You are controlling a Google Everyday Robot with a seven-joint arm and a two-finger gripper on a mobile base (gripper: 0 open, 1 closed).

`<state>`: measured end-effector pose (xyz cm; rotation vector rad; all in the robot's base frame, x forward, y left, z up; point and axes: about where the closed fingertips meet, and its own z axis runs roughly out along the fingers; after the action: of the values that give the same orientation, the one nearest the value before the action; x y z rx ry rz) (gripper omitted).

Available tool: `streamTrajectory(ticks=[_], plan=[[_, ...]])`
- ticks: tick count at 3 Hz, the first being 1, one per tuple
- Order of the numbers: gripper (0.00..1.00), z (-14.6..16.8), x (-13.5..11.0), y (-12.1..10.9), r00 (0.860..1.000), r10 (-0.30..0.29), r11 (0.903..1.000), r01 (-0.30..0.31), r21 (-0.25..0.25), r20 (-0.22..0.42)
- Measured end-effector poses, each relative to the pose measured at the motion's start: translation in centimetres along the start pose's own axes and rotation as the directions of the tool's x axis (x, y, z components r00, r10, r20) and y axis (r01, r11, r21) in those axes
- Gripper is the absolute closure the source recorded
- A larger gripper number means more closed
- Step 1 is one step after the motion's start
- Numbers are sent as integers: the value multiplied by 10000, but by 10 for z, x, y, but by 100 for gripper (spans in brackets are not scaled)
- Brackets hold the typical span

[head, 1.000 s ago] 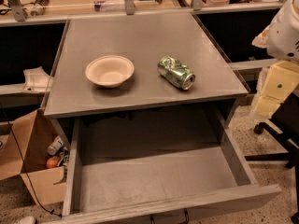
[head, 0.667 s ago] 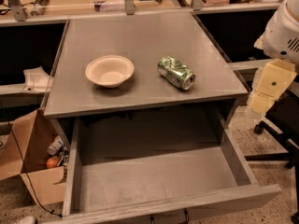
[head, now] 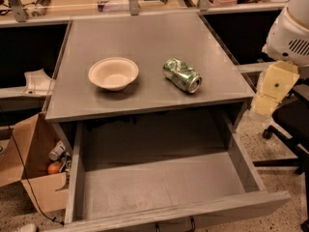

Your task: Place green can into top drawer

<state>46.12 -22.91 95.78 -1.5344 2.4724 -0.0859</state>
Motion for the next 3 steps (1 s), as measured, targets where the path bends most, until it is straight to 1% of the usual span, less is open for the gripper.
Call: streamTrajectory(ticks=[1,2,3], plan=[[0,10,-12,-8,9990,439,9990,-439,67,91],[0,18,-26,-16,9959,908,9956,-908,222,8],[0,24,-31,-21,9906,1345,9906,-1338,270,-268]])
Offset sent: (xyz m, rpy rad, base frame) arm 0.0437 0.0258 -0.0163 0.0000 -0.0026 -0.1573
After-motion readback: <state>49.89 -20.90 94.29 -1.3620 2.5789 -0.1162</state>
